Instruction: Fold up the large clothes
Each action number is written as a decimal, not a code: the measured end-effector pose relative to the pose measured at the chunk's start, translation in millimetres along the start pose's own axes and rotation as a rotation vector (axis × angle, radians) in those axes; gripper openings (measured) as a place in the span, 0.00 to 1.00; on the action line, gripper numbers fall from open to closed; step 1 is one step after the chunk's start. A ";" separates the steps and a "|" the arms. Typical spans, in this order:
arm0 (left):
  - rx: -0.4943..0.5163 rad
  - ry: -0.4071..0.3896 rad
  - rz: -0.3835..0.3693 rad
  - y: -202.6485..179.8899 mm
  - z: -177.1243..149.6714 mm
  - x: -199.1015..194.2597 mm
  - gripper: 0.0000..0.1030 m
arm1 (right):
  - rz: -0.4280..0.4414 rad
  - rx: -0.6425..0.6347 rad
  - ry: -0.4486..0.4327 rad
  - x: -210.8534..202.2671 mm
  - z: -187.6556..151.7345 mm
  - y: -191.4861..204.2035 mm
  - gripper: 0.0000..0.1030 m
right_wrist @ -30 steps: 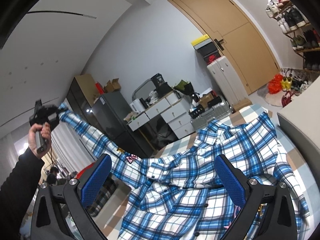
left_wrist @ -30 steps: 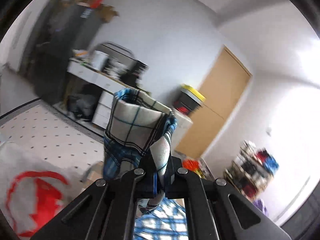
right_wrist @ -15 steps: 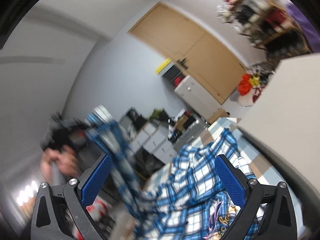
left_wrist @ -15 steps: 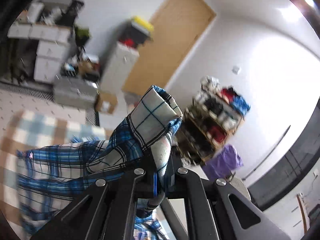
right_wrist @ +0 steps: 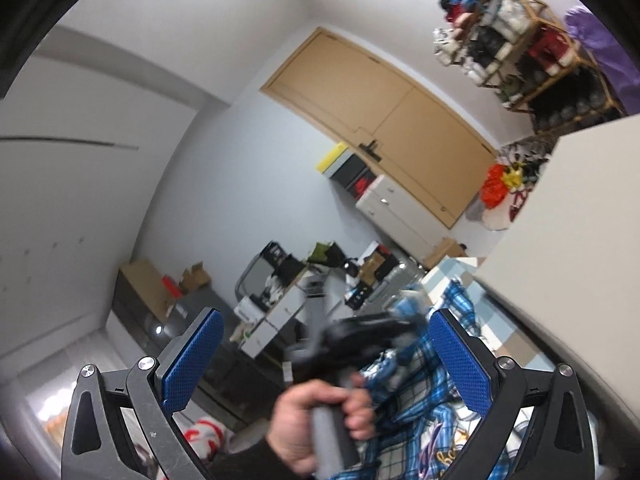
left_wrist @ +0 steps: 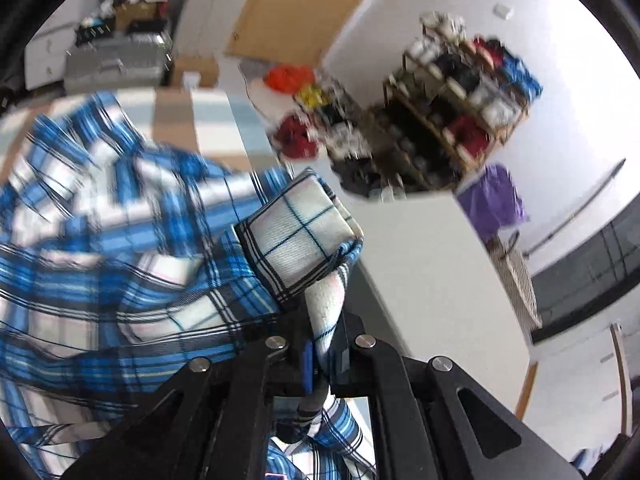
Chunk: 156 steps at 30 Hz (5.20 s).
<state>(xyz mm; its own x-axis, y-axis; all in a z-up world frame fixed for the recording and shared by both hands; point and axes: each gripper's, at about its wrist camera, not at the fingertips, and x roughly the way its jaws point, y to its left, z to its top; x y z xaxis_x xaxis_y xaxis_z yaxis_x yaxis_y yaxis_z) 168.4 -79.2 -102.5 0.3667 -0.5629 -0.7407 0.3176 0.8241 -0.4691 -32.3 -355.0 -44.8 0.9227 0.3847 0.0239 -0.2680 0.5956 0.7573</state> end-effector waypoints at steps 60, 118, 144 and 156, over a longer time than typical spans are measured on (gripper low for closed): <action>-0.023 -0.466 0.571 152.9 -89.3 -177.2 0.99 | -0.246 -0.297 0.544 124.0 -75.8 51.0 1.00; -0.148 -0.183 0.564 192.3 22.1 -131.1 0.99 | -0.401 -0.654 0.861 360.3 -83.0 8.6 0.04; 0.144 -0.123 0.578 150.8 71.3 -99.8 0.01 | -0.319 -0.724 0.796 326.8 -64.8 23.9 0.04; 0.219 -0.223 0.446 120.4 -36.7 -157.9 0.01 | -0.285 -0.596 0.712 192.9 -87.3 38.4 0.04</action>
<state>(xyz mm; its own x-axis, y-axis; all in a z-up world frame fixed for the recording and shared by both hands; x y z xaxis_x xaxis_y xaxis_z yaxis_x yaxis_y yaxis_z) 116.7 111.2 -59.6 0.6764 -0.1809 -0.7140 0.2547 0.9670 -0.0037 111.2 -196.3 -68.0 0.6434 0.3904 -0.6586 -0.3377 0.9167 0.2134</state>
